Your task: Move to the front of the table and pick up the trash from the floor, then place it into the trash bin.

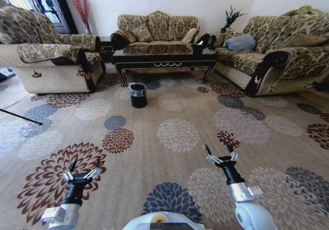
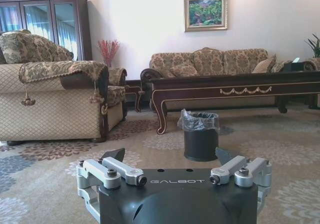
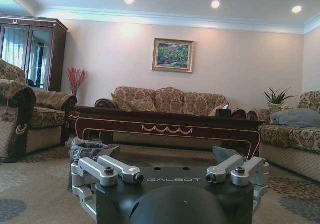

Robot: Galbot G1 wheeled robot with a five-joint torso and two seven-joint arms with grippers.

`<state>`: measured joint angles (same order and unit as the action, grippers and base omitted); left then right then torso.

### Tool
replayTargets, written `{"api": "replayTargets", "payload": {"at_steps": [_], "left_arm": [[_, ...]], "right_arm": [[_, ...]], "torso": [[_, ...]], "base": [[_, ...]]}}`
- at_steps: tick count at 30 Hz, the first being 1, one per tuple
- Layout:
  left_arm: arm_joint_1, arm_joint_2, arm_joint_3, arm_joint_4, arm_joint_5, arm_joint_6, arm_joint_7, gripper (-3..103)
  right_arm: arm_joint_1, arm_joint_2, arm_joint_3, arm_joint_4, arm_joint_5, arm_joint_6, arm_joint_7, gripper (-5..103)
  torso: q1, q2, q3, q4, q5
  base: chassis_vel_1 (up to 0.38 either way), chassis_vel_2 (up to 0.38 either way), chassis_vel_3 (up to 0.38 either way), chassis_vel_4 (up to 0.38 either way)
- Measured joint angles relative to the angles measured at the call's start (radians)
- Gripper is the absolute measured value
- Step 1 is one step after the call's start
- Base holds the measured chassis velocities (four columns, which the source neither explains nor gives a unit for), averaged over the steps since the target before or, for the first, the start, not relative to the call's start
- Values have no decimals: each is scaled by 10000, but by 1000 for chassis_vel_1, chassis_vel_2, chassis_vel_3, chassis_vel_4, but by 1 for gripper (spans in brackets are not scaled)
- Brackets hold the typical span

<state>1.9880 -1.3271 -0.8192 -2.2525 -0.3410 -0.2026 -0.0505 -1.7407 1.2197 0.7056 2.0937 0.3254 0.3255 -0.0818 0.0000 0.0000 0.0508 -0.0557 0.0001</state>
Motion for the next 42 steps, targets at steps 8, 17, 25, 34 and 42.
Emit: {"api": "replayTargets", "payload": {"at_steps": [8, 17, 25, 34, 42], "left_arm": [[0, 0, 0, -1, 0, 0, 0, 100], [0, 0, 0, -1, 0, 0, 0, 100], [0, 0, 0, -1, 0, 0, 0, 100], [0, 0, 0, -1, 0, 0, 0, 100], [0, 0, 0, -1, 0, 0, 0, 100]], "right_arm": [[-1, 0, 0, 0, 0, 0, 0, 100], [-1, 0, 0, 0, 0, 0, 0, 100], [-2, 0, 0, 0, 0, 0, 0, 100], [-1, 0, 0, 0, 0, 0, 0, 100], [-1, 1, 0, 0, 0, 0, 0, 100]], "torso": [[1, 32, 31, -2, -2], [5, 354, 342, -2, -1], [44, 703, 653, -1, -1], [103, 1102, 994, -1, -1], [167, 1413, 1242, -1, -1]], "base": [[0, 0, 0, 0], [0, 0, 0, 0], [0, 0, 0, 0], [0, 0, 0, 0], [0, 0, 0, 0]]}}
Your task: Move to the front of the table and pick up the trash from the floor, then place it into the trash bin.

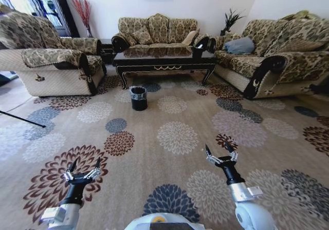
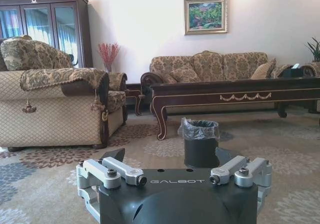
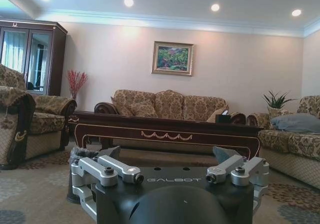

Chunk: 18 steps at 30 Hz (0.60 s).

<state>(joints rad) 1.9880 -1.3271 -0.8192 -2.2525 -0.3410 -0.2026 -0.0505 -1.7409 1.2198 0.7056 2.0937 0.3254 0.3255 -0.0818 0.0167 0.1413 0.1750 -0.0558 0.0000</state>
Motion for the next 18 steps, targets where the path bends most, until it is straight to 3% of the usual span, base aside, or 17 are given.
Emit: {"api": "replayTargets", "payload": {"at_steps": [18], "left_arm": [[0, 0, 0, 0, 0, 0, 0, 100]], "right_arm": [[0, 0, -1, 0, 0, 0, 0, 100]], "torso": [[179, 713, 537, 0, 0]], "base": [[0, 0, 0, 0]]}}
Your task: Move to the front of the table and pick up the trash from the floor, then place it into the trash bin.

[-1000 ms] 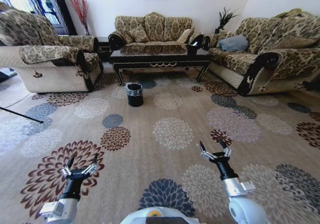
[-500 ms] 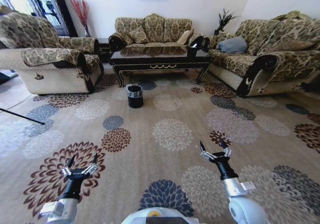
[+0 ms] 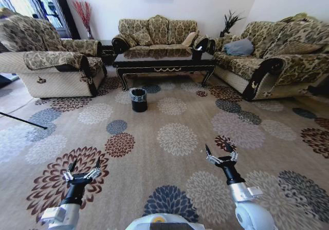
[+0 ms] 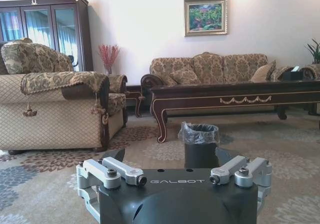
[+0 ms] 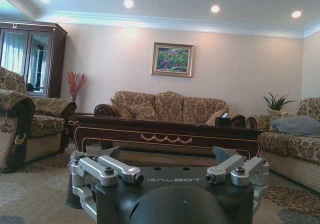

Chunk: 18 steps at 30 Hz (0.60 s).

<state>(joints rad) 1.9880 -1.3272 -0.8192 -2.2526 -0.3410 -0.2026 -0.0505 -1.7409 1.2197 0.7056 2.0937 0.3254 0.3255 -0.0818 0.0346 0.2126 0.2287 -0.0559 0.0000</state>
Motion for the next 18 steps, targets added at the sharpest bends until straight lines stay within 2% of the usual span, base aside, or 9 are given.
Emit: {"api": "replayTargets", "payload": {"at_steps": [8, 14, 18], "left_arm": [[0, 0, 0, 0, 0, 0, 0, 100], [0, 0, 0, 0, 0, 0, 0, 100], [0, 0, 0, 0, 0, 0, 0, 100]], "right_arm": [[0, 0, 1, 0, 0, 0, 0, 100], [0, 0, 1, 0, 0, 0, 0, 100], [0, 0, 0, 0, 0, 0, 0, 100]], "torso": [[105, 353, 245, 0, 0], [138, 451, 308, 0, 0], [217, 697, 479, 0, 0]], "base": [[0, 0, 0, 0], [0, 0, 0, 0], [0, 0, 0, 0]]}}
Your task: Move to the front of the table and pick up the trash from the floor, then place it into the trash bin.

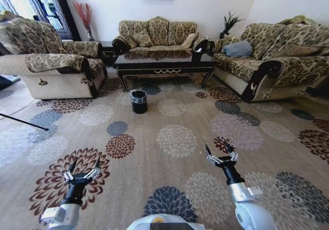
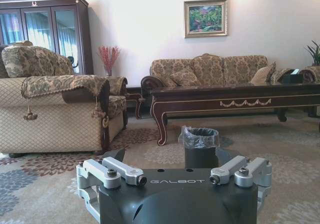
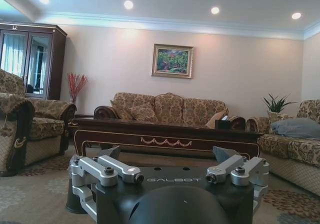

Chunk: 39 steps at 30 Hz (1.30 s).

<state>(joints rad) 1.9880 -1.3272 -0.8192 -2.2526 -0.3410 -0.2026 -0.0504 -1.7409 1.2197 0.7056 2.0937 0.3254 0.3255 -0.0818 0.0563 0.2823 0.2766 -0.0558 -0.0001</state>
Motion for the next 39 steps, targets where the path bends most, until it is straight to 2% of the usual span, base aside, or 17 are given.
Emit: {"api": "replayTargets", "payload": {"at_steps": [39], "left_arm": [[-1, 0, 0, 0, 0, 0, 0, 100]], "right_arm": [[0, 0, 0, 0, 0, 0, 0, 100]], "torso": [[557, 1606, 1045, 0, 0]], "base": [[0, 0, 0, 0]]}}
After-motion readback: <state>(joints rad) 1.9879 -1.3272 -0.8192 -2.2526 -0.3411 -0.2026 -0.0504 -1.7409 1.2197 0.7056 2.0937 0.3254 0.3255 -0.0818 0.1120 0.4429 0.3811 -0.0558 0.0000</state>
